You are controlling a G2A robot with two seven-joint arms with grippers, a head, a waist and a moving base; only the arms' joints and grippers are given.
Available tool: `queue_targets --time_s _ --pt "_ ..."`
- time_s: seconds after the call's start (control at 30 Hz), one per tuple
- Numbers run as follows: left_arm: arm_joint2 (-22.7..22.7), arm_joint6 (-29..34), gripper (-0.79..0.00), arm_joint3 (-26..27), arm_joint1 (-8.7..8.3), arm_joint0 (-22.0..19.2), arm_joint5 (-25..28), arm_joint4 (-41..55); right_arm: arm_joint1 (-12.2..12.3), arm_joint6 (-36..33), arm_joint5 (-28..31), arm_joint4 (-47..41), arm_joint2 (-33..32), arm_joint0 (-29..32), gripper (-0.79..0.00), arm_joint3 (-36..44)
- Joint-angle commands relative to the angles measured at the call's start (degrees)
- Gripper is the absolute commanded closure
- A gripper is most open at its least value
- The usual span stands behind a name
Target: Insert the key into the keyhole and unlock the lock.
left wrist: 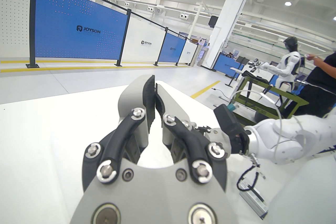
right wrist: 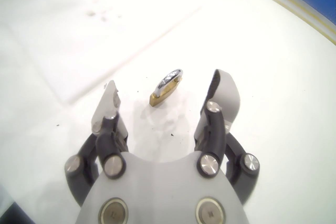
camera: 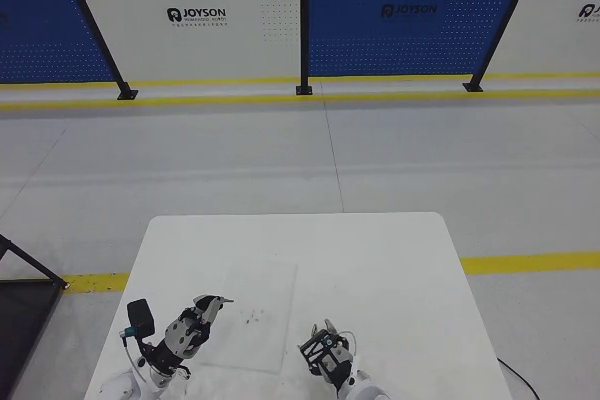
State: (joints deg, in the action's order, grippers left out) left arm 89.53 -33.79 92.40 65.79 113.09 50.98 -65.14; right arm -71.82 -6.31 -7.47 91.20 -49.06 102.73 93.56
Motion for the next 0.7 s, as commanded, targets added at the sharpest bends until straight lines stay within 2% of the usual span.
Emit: queue_targets --time_s 0.0,0.4,0.67 --pt "0.00 0.00 0.000 0.00 0.00 0.00 0.00 0.00 -0.09 -0.13 -0.01 -0.22 0.16 -0.31 -0.354 -0.39" --pt "0.00 0.00 0.000 0.00 0.00 0.00 0.00 0.00 -1.04 -0.52 -1.09 -2.71 1.36 -2.88 -0.329 -3.63" --pt "0.00 0.00 0.000 0.00 0.00 0.00 0.00 0.00 -1.36 -0.34 -1.92 -3.35 1.52 -3.50 -0.200 -4.91"
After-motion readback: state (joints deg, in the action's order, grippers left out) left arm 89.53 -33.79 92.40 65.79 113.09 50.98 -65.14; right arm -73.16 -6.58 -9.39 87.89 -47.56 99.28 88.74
